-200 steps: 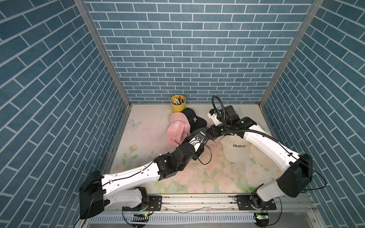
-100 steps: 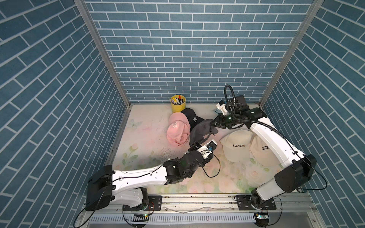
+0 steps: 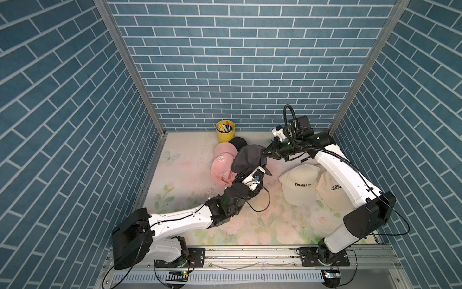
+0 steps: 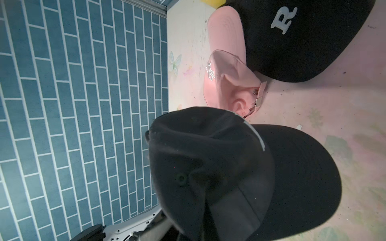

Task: Open the adjustable buckle of the baseball cap
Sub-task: Pick up the baseball cap from the center of the board.

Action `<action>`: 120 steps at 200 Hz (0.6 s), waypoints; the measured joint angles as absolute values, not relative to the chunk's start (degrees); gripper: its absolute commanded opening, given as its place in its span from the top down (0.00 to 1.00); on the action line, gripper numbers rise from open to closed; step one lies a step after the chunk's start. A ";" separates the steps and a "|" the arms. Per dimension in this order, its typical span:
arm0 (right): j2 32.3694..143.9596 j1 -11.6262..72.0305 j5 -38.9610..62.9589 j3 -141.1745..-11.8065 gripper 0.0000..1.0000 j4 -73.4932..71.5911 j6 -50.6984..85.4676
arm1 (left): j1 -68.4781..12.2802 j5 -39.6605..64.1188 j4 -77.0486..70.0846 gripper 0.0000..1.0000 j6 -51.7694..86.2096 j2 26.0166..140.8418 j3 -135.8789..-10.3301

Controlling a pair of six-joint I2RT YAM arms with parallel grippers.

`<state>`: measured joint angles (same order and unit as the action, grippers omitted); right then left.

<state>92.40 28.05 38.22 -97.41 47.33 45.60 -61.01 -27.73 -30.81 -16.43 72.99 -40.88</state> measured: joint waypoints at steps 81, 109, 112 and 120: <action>95.04 27.81 40.16 -102.59 1.00 48.64 45.71 | -53.52 -11.97 -33.52 0.31 -16.36 70.19 -35.29; 95.68 27.55 41.93 -102.59 1.00 48.86 44.95 | -52.82 -9.78 -35.92 0.31 -17.89 72.27 -34.98; 95.72 27.53 42.11 -102.59 1.00 48.86 44.95 | -52.71 -9.63 -36.38 0.31 -18.09 72.69 -34.98; 95.81 27.46 42.59 -102.59 1.00 48.86 44.95 | -52.36 -9.17 -37.39 0.31 -18.50 73.73 -35.00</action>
